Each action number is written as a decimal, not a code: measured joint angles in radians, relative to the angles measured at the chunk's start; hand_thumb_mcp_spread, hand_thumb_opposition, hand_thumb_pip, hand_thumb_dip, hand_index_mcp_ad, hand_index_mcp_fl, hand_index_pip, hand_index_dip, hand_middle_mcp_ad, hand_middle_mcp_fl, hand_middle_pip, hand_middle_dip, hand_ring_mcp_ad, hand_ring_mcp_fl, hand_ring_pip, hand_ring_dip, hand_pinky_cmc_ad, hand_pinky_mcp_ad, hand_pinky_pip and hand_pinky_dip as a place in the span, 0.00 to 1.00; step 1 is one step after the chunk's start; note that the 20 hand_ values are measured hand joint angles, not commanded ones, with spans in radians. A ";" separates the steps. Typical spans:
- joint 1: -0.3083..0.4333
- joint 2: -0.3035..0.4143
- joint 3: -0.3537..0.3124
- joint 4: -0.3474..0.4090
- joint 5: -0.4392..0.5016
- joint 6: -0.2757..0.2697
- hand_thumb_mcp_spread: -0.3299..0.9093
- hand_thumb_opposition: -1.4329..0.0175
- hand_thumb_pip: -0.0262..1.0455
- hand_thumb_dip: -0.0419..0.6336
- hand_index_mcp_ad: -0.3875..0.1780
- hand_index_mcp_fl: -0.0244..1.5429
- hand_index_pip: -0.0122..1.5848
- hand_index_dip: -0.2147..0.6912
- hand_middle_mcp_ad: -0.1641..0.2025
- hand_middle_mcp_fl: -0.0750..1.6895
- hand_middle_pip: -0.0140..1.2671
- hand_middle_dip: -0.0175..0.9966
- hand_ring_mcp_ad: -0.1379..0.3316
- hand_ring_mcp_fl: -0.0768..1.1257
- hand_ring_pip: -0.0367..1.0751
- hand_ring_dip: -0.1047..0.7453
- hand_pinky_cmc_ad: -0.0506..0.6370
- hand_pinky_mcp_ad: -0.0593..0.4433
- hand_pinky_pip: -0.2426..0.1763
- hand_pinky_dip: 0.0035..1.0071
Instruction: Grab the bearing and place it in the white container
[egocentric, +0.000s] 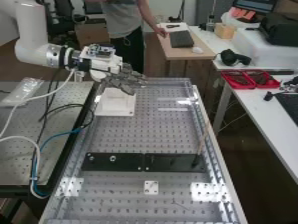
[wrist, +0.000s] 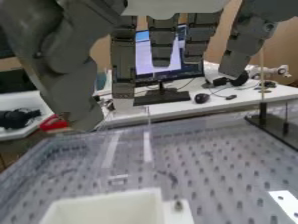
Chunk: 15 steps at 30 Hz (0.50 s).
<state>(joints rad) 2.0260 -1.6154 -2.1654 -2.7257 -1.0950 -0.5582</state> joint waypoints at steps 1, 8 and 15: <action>-0.008 0.020 0.014 -0.010 0.008 -0.004 0.48 0.44 0.77 0.44 0.47 0.02 0.72 0.39 0.64 0.04 0.11 0.19 0.56 0.06 0.11 0.21 0.61 0.70 0.36 0.33; -0.064 0.113 0.116 -0.059 0.018 -0.046 0.42 0.45 0.65 0.41 0.47 0.07 0.30 0.39 0.63 0.04 0.11 0.19 0.57 0.06 0.11 0.21 0.62 0.71 0.35 0.35; -0.137 0.113 0.263 -0.204 -0.015 -0.050 0.40 0.45 0.55 0.32 0.47 0.10 0.13 0.42 0.64 0.05 0.11 0.19 0.60 0.06 0.12 0.21 0.62 0.74 0.35 0.35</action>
<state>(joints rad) 1.8892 -1.5024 -1.9027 -2.9297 -1.1104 -0.6085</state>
